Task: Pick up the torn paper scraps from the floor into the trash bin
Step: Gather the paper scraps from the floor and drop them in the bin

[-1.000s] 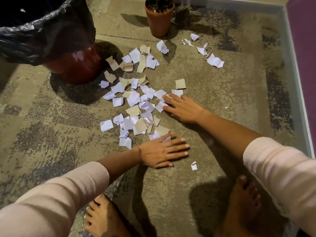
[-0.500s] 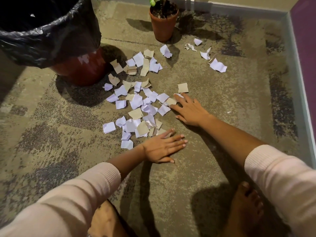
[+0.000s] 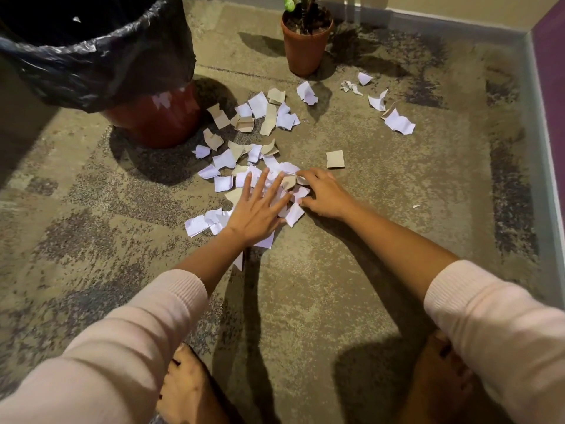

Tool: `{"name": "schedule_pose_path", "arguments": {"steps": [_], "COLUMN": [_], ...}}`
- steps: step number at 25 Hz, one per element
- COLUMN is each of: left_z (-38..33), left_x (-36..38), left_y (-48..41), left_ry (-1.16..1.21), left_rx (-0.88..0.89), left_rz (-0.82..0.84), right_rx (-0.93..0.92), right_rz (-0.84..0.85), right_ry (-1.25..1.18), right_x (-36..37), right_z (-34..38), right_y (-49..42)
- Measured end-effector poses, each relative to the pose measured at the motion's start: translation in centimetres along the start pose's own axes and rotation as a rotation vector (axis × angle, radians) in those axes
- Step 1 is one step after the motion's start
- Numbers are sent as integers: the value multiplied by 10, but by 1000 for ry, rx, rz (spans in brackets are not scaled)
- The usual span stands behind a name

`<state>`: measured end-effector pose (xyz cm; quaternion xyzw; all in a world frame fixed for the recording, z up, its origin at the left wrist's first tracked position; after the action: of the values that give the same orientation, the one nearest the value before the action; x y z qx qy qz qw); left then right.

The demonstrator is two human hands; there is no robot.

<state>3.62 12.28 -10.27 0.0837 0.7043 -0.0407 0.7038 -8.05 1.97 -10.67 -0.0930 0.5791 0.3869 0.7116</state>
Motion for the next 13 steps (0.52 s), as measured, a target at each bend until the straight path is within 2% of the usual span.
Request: {"name": "schedule_pose_path", "arguments": {"steps": [1,3,5,9,13], "left_z": [6,19,33,60,69], "left_x": [-4,-10,-14,-16,-7], "left_y": [1,6,13,30,46], "left_ry": [20,67,98,134,134], "left_rx": [-11,-27,-45,-25,-47], "left_rz": [-15,-29,-24,37,186], "right_rx": [-24,-121,-296,-683,-747], "right_rz": [-36,-138,-205,-127,-72], "right_ry": [25,222,443,718,809], "right_x": [-3,-10,-8,33,44], "right_z": [7,24,48,85,92], "right_y": [3,13,24,37,30]}}
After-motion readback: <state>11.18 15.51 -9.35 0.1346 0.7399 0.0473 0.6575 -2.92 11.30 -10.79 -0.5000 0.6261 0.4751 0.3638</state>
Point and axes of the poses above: each hand's wrist, its own y-axis away from the middle knuckle, its own x-axis out of the palm, z = x × y, the point moved 7 cm from there along -y, towards the middle knuckle, and after that the axes turned 11 degrees about y, right-handed, at the moved point
